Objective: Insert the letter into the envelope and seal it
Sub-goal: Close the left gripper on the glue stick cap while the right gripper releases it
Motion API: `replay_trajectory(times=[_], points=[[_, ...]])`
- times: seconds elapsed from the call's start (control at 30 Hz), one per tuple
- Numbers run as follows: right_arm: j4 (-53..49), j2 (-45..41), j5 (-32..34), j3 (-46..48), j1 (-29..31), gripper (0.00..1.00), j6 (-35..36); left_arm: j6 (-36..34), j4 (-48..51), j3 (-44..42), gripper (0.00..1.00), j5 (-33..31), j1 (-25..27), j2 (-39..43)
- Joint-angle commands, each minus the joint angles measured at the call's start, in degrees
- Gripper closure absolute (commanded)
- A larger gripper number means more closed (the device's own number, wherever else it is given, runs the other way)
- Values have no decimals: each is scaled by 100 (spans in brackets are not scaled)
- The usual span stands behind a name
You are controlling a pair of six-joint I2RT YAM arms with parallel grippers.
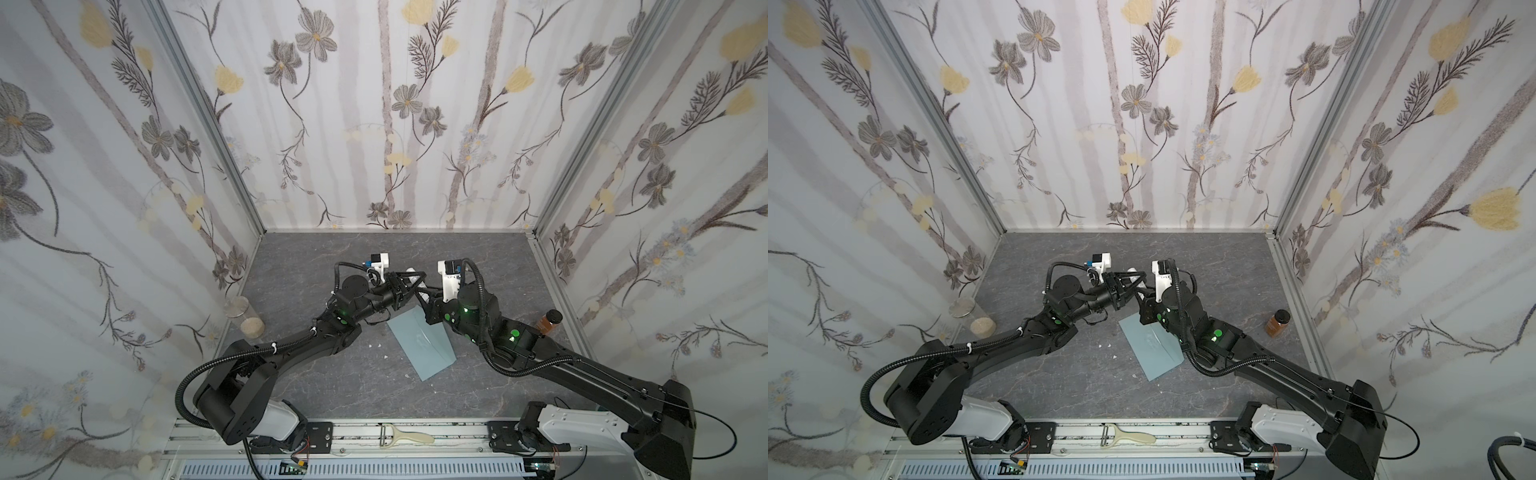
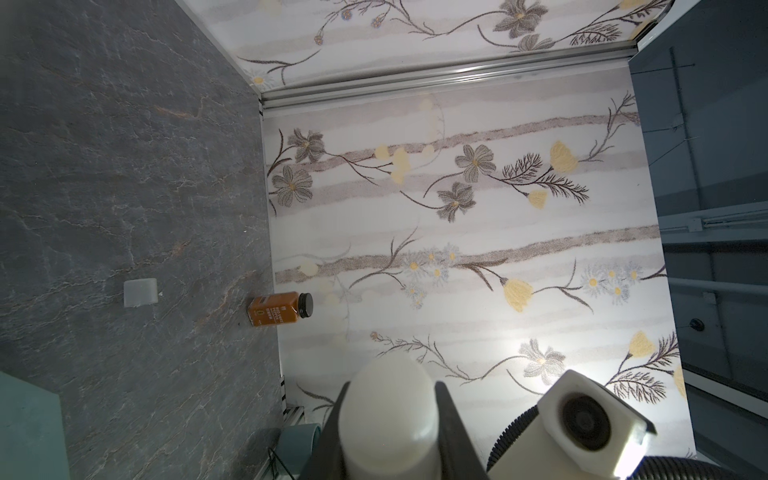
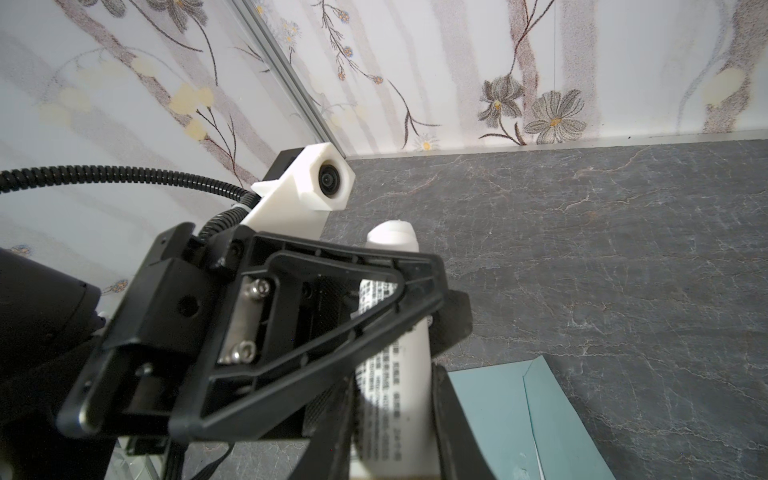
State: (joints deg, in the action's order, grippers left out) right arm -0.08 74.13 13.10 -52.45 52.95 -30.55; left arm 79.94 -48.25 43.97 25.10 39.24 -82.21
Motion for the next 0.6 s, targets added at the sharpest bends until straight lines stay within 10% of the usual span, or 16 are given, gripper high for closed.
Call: replay_trajectory(times=[0.0, 0.17, 0.57], points=[[222, 8, -45, 15, -4, 86, -162, -425, -228, -83, 100, 47, -50, 46], [322, -189, -185, 183, -51, 62, -236, -603, -138, -259, 100, 82, -220, 107], [-143, -1220, -1225, 880, -782, 57, -582, -3046, 3231, 233, 100, -990, -330, 470]])
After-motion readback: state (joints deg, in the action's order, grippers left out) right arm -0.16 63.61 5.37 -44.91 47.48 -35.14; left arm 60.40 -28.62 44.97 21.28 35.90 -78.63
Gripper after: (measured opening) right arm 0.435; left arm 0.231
